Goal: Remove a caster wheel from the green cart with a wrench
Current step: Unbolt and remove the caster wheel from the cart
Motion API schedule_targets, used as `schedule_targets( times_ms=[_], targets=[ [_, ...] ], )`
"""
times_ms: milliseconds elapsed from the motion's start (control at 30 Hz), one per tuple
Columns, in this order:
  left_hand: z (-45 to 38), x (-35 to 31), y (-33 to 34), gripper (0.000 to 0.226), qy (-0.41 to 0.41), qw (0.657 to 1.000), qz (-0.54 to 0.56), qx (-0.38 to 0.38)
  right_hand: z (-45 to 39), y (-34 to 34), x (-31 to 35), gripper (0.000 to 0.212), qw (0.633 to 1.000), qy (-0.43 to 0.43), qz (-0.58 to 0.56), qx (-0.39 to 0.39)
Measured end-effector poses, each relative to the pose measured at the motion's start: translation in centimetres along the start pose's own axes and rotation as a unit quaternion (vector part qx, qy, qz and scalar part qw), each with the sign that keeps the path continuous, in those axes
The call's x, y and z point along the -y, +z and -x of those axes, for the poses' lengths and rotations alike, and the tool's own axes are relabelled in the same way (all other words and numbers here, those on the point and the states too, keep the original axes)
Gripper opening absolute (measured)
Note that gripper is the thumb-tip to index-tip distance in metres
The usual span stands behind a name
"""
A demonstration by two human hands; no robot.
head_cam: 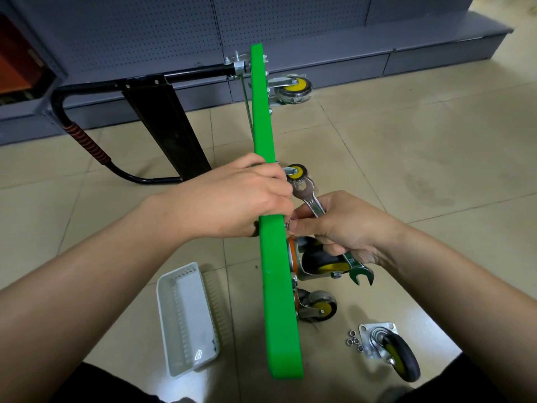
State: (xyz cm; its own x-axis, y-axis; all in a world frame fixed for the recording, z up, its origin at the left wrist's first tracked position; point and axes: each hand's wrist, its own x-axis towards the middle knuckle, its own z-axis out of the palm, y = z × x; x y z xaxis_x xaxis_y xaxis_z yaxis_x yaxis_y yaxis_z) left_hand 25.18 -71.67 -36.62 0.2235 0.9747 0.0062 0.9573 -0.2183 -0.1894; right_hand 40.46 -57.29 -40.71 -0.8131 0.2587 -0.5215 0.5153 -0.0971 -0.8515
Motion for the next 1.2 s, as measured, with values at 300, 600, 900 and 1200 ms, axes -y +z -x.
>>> schedule_targets(
  times_ms=[300,600,900,1200],
  targets=[
    [0.03,0.04,0.13,0.031,-0.001,1.0,0.007,0.002,0.13,0.3,0.0,0.018,1.0,-0.008,-0.005,-0.009],
    [0.04,0.08,0.21,0.031,-0.004,1.0,0.007,-0.002,-0.21,-0.05,-0.04,0.016,1.0,-0.009,-0.014,-0.003],
    [0.06,0.19,0.43,0.032,-0.009,1.0,0.001,0.007,-0.21,0.02,-0.25,0.016,1.0,-0.012,0.011,-0.012],
    [0.05,0.18,0.52,0.029,-0.013,1.0,0.011,0.003,0.09,0.15,-0.04,0.022,0.999,-0.02,0.026,-0.014]
  ],
)
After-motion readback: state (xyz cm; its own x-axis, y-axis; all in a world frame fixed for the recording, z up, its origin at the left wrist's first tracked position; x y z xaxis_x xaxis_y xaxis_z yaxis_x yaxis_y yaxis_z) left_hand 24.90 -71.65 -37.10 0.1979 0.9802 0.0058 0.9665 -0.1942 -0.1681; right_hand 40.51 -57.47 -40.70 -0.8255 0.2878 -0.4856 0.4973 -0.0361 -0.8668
